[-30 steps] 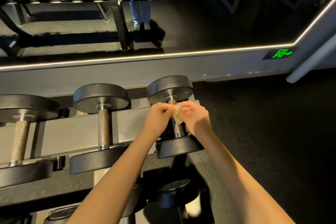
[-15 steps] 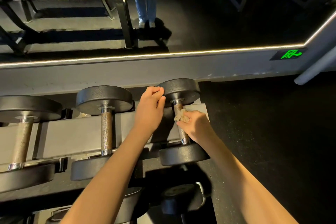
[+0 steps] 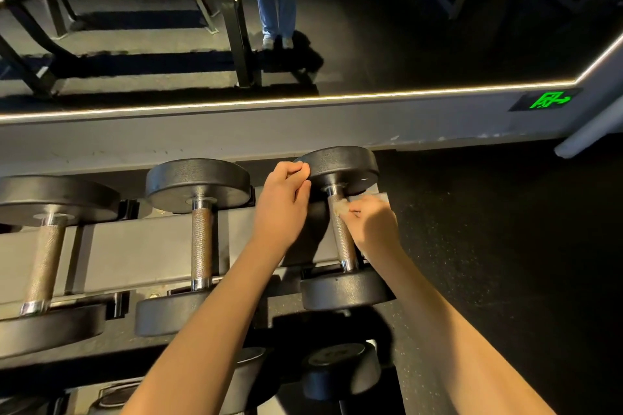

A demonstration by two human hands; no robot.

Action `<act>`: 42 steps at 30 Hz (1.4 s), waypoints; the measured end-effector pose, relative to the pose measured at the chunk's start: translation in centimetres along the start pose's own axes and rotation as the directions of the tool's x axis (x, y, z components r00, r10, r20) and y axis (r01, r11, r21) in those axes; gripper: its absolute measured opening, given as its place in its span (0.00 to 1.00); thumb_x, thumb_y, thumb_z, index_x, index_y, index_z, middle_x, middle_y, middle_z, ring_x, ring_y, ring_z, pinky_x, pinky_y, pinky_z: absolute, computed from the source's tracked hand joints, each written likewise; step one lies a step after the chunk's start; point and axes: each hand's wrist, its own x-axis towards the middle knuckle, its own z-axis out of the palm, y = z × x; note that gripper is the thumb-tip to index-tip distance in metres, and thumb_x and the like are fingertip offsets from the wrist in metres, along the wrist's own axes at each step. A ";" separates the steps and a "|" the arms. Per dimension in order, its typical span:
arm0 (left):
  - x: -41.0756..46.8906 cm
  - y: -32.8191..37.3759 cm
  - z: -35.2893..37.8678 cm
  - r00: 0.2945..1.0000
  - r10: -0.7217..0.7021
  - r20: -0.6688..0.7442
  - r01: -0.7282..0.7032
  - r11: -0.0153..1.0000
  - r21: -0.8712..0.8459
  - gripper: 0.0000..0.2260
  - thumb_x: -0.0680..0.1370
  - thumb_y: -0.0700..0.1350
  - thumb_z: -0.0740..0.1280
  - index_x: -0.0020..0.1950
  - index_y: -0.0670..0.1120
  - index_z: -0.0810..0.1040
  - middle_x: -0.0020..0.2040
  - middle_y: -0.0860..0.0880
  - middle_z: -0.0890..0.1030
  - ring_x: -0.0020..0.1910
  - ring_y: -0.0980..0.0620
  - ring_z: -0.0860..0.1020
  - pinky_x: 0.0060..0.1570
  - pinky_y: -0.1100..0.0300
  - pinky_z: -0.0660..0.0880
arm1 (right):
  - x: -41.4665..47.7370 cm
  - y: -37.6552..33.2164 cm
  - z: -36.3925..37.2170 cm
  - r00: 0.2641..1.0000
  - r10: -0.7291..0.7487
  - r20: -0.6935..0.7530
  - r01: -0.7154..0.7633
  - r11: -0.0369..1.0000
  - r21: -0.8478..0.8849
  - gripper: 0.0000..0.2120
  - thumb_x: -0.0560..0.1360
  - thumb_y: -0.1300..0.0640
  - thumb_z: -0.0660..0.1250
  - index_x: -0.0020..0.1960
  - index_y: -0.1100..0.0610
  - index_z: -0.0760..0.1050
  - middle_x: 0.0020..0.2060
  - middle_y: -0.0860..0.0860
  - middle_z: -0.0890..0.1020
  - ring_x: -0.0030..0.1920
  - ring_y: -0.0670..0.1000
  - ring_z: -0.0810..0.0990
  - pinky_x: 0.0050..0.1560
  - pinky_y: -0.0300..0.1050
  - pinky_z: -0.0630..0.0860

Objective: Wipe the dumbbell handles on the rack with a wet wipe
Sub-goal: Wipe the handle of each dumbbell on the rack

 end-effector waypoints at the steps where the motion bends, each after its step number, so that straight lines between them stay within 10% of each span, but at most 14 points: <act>1: 0.0 0.0 0.1 1.000 0.000 0.001 0.000 1.000 0.000 0.15 0.81 0.42 0.61 0.67 0.44 0.74 0.63 0.49 0.73 0.63 0.51 0.71 0.61 0.62 0.67 | -0.1 0.2 -0.1 1.000 -0.019 -0.014 0.020 1.000 0.024 0.13 0.70 0.62 0.71 0.28 0.64 0.77 0.25 0.54 0.73 0.29 0.49 0.67 0.34 0.34 0.58; 7: 0.0 0.0 0.1 1.000 0.000 -0.001 0.000 1.000 0.014 0.15 0.81 0.42 0.61 0.68 0.45 0.74 0.64 0.49 0.72 0.63 0.52 0.70 0.60 0.64 0.65 | 3.4 -0.2 0.9 0.944 0.270 0.188 -0.299 0.942 0.153 0.12 0.75 0.52 0.68 0.42 0.60 0.83 0.38 0.53 0.82 0.43 0.56 0.78 0.45 0.47 0.75; 13: -0.1 -0.1 0.2 1.000 -0.002 0.002 0.002 1.000 0.010 0.16 0.80 0.41 0.62 0.69 0.45 0.73 0.64 0.49 0.72 0.64 0.51 0.70 0.59 0.64 0.65 | 1.4 -0.1 -1.9 0.915 0.216 0.341 -0.290 0.939 0.185 0.04 0.72 0.66 0.72 0.40 0.66 0.78 0.27 0.43 0.75 0.30 0.38 0.76 0.32 0.25 0.67; 21: -0.2 -0.1 0.2 1.000 -0.003 0.004 0.003 1.000 0.001 0.17 0.80 0.40 0.61 0.69 0.45 0.72 0.65 0.50 0.71 0.65 0.52 0.69 0.59 0.67 0.63 | 2.2 -1.1 -2.3 0.924 0.158 0.348 -0.207 0.972 0.109 0.07 0.74 0.60 0.69 0.47 0.64 0.81 0.41 0.53 0.82 0.39 0.46 0.77 0.41 0.29 0.70; 27: -0.3 -0.2 0.4 1.000 0.002 0.001 -0.002 1.000 -0.011 0.17 0.81 0.40 0.61 0.70 0.45 0.71 0.65 0.50 0.71 0.65 0.53 0.69 0.59 0.67 0.63 | -0.8 -0.7 -3.0 0.951 -0.026 0.308 -0.049 0.971 0.232 0.06 0.71 0.66 0.72 0.47 0.64 0.83 0.35 0.39 0.72 0.37 0.34 0.75 0.43 0.29 0.67; 34: -0.3 -0.2 0.4 1.000 -0.014 0.008 0.014 1.000 -0.021 0.18 0.81 0.41 0.61 0.71 0.46 0.69 0.67 0.50 0.70 0.66 0.53 0.68 0.59 0.66 0.64 | 2.5 -2.2 -1.4 0.954 0.088 0.288 -0.096 0.995 0.015 0.07 0.75 0.57 0.69 0.50 0.57 0.84 0.47 0.49 0.80 0.42 0.43 0.76 0.42 0.26 0.66; 42: -0.5 -0.5 0.7 1.000 0.011 -0.002 -0.011 0.999 -0.043 0.19 0.80 0.39 0.61 0.72 0.44 0.68 0.68 0.49 0.69 0.67 0.52 0.67 0.62 0.63 0.65 | -0.6 -0.6 -3.2 0.834 0.196 0.516 -0.259 0.964 0.054 0.05 0.70 0.62 0.74 0.38 0.61 0.81 0.30 0.45 0.74 0.31 0.42 0.71 0.33 0.28 0.67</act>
